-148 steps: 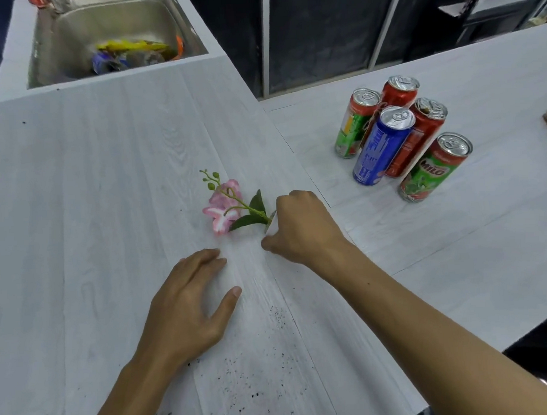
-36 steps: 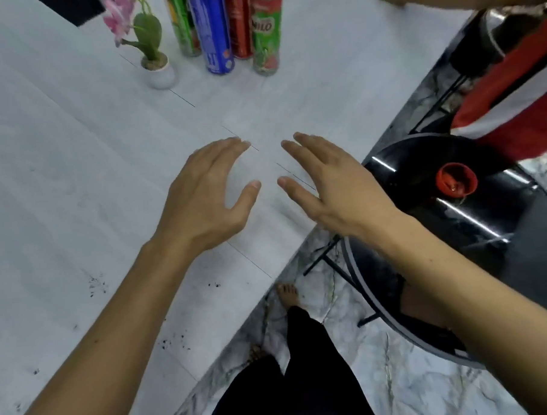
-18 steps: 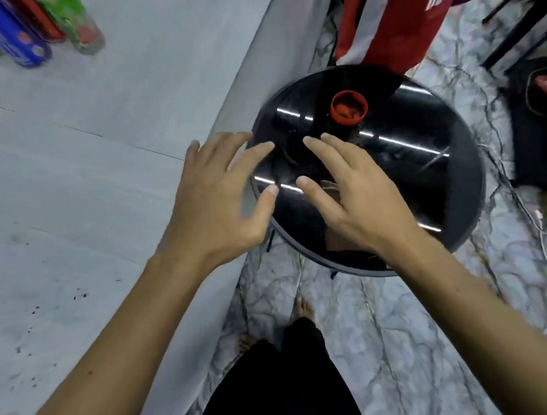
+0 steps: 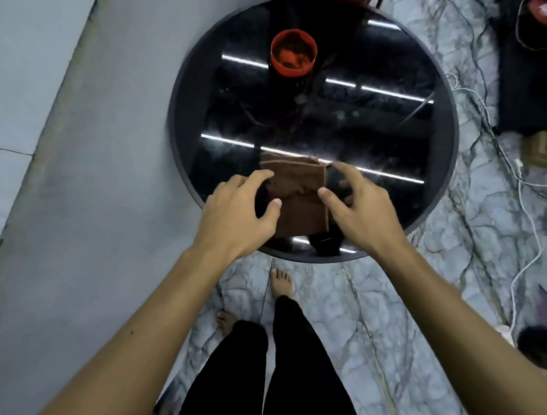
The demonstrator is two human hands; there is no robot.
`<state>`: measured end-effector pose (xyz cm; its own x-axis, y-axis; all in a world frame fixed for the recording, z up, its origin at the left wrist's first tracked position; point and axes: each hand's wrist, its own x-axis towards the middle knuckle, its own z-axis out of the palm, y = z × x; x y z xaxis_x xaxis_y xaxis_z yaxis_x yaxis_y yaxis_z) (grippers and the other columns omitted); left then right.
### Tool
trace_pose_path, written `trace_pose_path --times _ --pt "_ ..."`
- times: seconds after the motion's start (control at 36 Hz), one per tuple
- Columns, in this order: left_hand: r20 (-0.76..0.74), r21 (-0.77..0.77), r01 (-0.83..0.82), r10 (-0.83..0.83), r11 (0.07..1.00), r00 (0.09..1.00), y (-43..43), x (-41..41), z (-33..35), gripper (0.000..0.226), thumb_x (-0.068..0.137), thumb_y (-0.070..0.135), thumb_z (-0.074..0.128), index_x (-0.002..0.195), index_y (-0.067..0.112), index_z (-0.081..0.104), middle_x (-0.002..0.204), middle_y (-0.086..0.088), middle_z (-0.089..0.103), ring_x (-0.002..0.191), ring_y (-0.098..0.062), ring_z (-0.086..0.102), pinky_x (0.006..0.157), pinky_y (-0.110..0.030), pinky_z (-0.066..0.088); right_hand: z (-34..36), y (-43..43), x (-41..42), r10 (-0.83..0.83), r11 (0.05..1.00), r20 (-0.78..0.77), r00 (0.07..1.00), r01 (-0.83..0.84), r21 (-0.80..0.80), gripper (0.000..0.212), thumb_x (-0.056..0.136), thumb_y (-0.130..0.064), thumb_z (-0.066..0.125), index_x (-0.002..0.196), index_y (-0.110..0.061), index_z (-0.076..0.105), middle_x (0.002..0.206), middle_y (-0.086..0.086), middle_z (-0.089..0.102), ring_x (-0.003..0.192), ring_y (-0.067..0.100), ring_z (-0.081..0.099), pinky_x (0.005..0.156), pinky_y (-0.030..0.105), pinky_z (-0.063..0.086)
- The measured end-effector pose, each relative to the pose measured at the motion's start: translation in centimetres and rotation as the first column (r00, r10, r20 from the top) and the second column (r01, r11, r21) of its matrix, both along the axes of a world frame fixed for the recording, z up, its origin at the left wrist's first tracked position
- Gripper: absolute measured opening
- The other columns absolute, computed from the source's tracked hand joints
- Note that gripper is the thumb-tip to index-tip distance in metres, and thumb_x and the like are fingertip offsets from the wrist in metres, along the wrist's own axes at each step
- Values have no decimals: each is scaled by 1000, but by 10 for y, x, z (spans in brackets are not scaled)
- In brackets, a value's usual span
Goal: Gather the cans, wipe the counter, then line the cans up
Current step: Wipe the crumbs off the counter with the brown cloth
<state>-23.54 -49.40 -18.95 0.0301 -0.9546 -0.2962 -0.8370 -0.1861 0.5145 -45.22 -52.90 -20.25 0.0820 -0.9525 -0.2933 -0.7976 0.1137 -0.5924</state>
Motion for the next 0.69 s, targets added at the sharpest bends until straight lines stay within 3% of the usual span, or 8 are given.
trace_pose_path --times 0.08,0.25,0.36,0.42,0.5,0.61,0.69 --pt "-40 66 -52 54 997 998 -8 -8 -19 50 94 50 59 141 40 48 120 1 64 113 -23 59 93 -37 48 -17 -5 -3 -2 997 27 1000 0 83 58 96 -51 59 149 -32 45 123 3 64 107 20 63 85 32 50" --pt "-101 105 -152 163 983 982 -23 -16 -44 44 87 47 66 130 43 54 109 7 62 100 -18 61 89 -43 56 -35 -20 1 -2 994 74 997 -6 114 57 94 -46 64 147 -31 49 118 3 60 101 19 64 89 39 55" --pt "-103 117 -165 177 979 979 -30 -21 -52 45 85 44 70 128 37 61 107 7 63 100 -19 64 89 -42 57 -40 -25 6 28 985 96 995 -44 167 57 88 -41 72 141 -32 53 112 2 62 97 20 65 85 39 58" --pt "-97 116 -169 181 979 979 -30 -23 -55 44 85 40 74 127 32 63 108 6 65 102 -19 65 89 -42 57 -41 -24 8 41 983 95 995 -58 175 56 85 -36 76 137 -31 57 109 -1 65 91 15 65 80 32 58" --pt "-107 114 -181 193 977 975 -29 -25 -58 42 85 36 78 125 29 66 108 5 67 103 -19 65 89 -41 57 -45 -23 9 32 982 125 992 -54 183 51 82 -27 80 131 -28 63 90 -16 62 76 -3 59 60 4 45" --pt "-150 80 -229 239 970 959 -26 -25 -61 35 86 31 80 120 29 70 99 8 67 95 -12 64 84 -29 55 -48 -25 11 -42 986 177 983 12 164 37 84 -24 80 120 -26 71 80 -23 56 68 -9 55 56 1 39" --pt "-246 111 -293 312 950 918 -25 -23 -62 31 87 26 81 117 29 72 100 12 65 87 -5 64 69 -11 49 -49 -26 11 -104 981 240 965 61 182 29 85 -22 81 113 -27 74 81 -16 64 74 -3 62 62 12 51"
